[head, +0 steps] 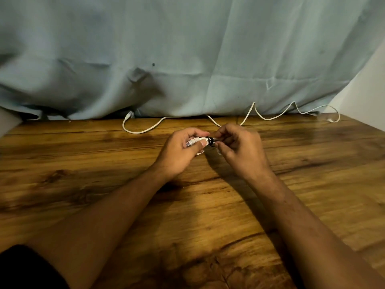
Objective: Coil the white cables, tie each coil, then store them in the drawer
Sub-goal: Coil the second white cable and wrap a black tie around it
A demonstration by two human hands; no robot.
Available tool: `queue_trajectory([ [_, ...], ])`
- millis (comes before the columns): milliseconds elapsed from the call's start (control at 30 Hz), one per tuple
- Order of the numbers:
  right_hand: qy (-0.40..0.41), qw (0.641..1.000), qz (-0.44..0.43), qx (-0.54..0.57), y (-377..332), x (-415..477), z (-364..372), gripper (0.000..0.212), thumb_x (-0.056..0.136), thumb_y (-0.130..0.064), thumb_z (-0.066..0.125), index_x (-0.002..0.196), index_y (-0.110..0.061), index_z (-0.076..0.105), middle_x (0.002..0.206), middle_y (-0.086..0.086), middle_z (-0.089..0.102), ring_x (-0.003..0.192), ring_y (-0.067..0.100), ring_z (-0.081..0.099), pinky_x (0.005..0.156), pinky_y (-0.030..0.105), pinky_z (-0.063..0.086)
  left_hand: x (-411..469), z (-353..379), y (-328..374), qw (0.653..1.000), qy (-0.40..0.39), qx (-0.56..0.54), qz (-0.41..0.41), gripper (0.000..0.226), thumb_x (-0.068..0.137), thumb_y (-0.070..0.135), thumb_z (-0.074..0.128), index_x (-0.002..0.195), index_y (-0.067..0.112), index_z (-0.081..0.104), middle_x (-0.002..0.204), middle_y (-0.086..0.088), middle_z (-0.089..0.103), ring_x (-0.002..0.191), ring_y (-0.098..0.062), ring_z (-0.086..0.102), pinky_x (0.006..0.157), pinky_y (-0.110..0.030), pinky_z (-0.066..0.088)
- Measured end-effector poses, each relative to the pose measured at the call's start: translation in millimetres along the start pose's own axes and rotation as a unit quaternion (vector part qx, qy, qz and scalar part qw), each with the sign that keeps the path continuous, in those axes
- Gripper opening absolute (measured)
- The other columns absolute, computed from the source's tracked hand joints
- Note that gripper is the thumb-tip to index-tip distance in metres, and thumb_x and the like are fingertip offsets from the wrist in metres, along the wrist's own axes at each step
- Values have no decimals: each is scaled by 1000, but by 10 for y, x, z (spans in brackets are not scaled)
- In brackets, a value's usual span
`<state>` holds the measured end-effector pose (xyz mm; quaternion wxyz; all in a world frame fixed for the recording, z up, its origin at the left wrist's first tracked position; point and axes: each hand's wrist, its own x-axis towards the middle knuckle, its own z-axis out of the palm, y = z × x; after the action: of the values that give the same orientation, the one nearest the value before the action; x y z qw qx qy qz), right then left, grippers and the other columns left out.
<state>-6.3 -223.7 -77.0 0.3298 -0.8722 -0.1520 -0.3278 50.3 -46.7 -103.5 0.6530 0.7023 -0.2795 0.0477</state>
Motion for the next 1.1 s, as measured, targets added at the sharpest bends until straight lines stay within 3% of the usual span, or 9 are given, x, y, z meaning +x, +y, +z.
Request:
queue_trajectory([
  [133,25,1000,17,-5,-22,-10,10,33,85,-1,76,95,-29,63,84,-11,67,78,9,67,74,40,60,0,1,6,1000,1,-8,-6,25,94,6,68,106,27,73,109,-8,77,94,-18,69,89,-41,54],
  [233,14,996,-18,-86,-66,-18,18,23,85,-9,72,97,-27,63,85,-8,70,80,19,69,71,45,58,-3,5,9,1000,5,-11,-8,23,92,10,68,107,26,73,110,-7,77,95,-20,69,90,-42,56],
  [367,19,983,-50,-176,-144,-42,44,20,87,-13,69,102,-26,66,91,-4,75,85,25,71,70,43,57,-16,-4,40,1000,9,-15,-19,25,96,0,65,109,20,72,113,-11,76,97,-18,68,89,-34,55],
  [533,32,997,-20,-73,-61,-33,90,19,88,-8,74,102,-20,69,99,-5,69,89,16,66,78,44,57,-24,-8,65,999,19,-32,-33,28,95,-1,65,106,23,73,111,-10,77,96,-21,70,91,-37,56],
  [767,38,996,15,-77,11,-38,95,4,92,-21,74,94,-19,71,93,-5,65,83,16,64,76,44,57,-30,5,106,996,33,-64,-43,24,97,-1,63,109,17,72,113,-17,75,92,-21,66,83,-25,55],
  [933,32,991,-3,-127,-76,-39,96,7,93,-24,67,97,-18,69,97,-1,64,86,22,64,77,43,55,-28,-1,112,995,35,-68,-59,23,97,-1,62,117,8,70,115,-19,74,95,-25,66,91,-36,54],
  [1033,17,987,-8,-161,-97,-40,72,10,94,-27,66,100,-19,67,100,-1,63,88,23,63,76,39,53,-40,14,125,995,26,-71,-58,23,97,-2,63,113,12,71,116,-19,74,97,-27,67,97,-43,54],
  [1100,4,985,-24,-173,-97,-42,59,9,94,-26,64,100,-19,64,100,-1,61,86,23,62,73,37,51,-49,17,132,996,24,-71,-54,25,96,-4,62,111,14,71,117,-20,73,97,-27,66,95,-40,54],
])
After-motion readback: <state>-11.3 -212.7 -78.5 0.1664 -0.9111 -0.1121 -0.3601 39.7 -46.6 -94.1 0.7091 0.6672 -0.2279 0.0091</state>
